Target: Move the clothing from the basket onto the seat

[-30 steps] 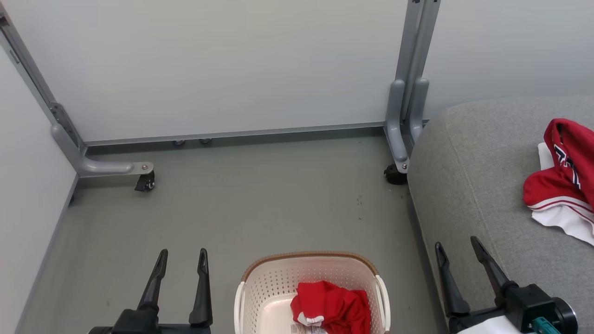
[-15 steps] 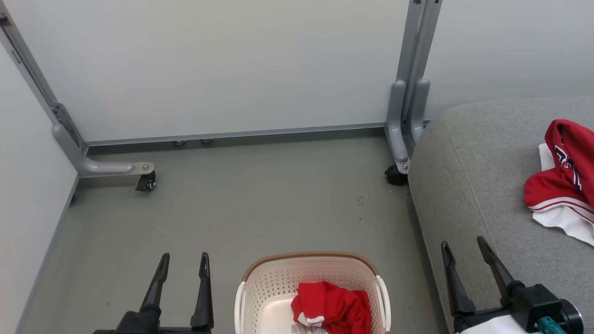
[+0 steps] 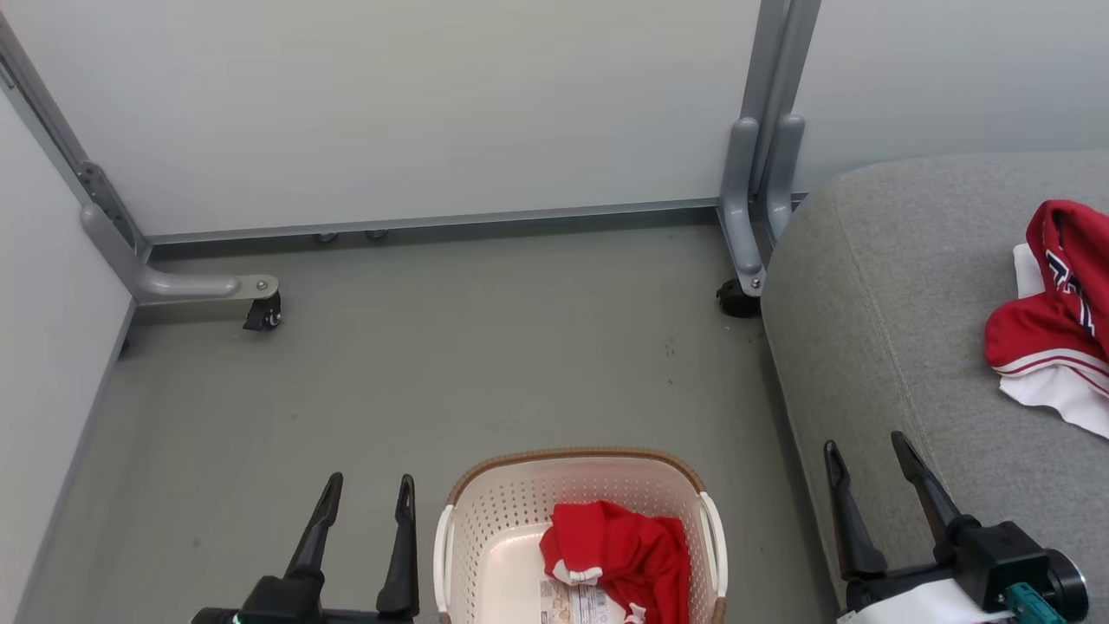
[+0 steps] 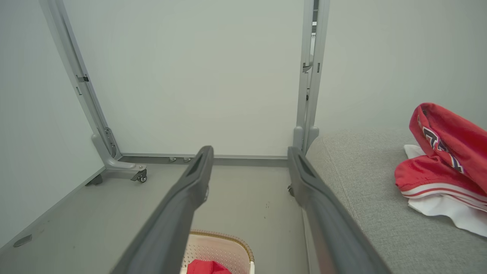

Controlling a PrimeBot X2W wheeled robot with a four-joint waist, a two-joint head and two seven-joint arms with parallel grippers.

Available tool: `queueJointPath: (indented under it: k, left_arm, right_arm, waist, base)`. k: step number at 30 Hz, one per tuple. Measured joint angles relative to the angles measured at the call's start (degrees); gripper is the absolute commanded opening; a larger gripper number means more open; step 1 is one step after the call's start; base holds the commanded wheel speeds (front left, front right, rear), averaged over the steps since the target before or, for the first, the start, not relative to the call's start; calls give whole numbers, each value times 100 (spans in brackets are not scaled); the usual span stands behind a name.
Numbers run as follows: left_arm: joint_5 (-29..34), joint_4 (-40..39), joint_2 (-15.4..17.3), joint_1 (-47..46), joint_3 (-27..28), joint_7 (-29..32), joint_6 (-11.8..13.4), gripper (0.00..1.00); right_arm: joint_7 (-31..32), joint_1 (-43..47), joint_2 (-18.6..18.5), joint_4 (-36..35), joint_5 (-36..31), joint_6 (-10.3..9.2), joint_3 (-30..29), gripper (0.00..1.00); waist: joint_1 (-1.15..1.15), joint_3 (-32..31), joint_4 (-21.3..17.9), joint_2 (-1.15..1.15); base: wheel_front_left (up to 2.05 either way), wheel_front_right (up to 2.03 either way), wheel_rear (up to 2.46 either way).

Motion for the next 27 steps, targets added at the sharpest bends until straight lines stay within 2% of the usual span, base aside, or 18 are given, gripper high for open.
queueJointPath:
  k: [8, 13, 17, 19, 27]
  left_arm:
    - [181, 476, -4, -385, -113, 0, -202, 100]
    - [264, 873, -4, -953, -181, 1, -372, 100]
    - [347, 1249, -5, -1550, -390, 0, -490, 100]
    - [326, 1427, -7, -1885, -501, 0, -545, 100]
    - [621, 2282, 135, -3087, -1042, 0, -621, 100]
  right_arm:
    - [0, -339, -56, -77, -42, 0, -20, 100]
    - [0, -840, -142, -216, -53, 0, -135, 100]
    - [0, -1312, -179, -349, -80, 0, -294, 100]
    - [0, -1573, -122, -427, 165, 0, -480, 100]
    - [0, -2527, -63, -654, 392, 0, -619, 100]
  waist:
    - [0, 390, -41, 0]
    - [0, 821, -75, 0]
    - [1, 1286, -114, 0]
    - [1, 1555, -141, 0]
    - [1, 2626, -297, 0]
  base:
    - [0, 0, 0]
    - [0, 0, 0]
    - [0, 0, 0]
    - [0, 0, 0]
    - [0, 0, 0]
